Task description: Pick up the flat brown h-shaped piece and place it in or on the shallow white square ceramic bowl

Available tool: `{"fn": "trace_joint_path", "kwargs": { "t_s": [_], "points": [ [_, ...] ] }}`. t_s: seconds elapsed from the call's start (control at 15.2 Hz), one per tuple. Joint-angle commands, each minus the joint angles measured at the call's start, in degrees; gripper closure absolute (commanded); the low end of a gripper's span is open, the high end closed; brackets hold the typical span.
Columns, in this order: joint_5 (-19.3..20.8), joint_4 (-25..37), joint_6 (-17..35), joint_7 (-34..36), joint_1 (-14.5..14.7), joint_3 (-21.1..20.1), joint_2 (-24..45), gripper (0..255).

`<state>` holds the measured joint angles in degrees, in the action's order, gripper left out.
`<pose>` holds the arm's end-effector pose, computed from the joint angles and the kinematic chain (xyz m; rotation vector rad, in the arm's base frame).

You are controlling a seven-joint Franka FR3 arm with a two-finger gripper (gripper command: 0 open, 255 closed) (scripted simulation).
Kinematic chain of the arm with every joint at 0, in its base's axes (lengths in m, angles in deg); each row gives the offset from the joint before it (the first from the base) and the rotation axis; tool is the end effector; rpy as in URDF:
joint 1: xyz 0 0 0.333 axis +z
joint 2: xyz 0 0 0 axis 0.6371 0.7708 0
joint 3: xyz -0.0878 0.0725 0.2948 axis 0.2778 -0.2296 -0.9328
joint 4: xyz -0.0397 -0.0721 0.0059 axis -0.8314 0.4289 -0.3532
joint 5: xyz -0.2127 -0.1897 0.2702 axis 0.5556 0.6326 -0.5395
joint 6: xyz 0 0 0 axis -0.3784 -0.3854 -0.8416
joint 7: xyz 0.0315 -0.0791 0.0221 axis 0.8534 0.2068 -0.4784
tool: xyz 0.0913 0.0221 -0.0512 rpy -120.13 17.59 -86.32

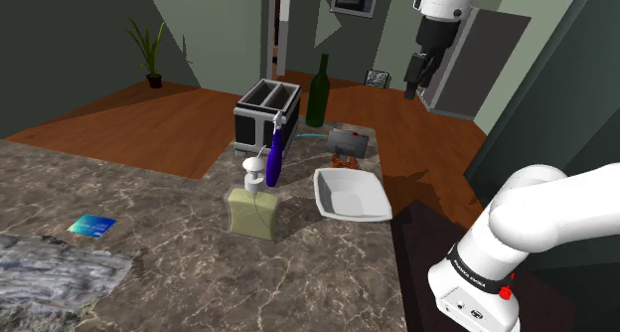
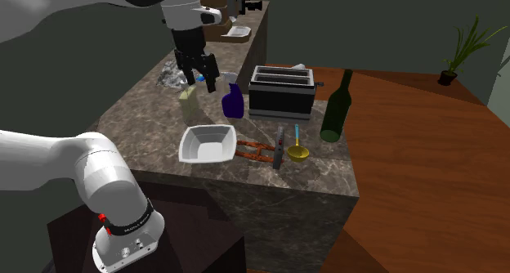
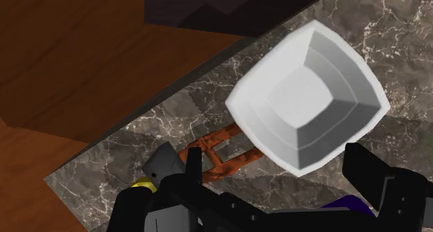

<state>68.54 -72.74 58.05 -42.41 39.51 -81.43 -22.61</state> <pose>0.3107 0.0110 0.6068 3.0114 0.1997 -0.0018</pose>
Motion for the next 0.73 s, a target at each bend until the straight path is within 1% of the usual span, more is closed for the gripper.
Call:
{"fn": "trace_joint_path", "kwargs": {
  "t_s": [0.0,0.33,0.66],
  "points": [
    [0.0,0.0,0.0,0.0,0.0,0.0,0.0,0],
    [1.39,-6.27,10.24,-6.34,0.9,3.66,3.38,0],
    [2.42,-10.41,20.78,-12.67,1.75,7.21,9.28,0]
  ]
}}
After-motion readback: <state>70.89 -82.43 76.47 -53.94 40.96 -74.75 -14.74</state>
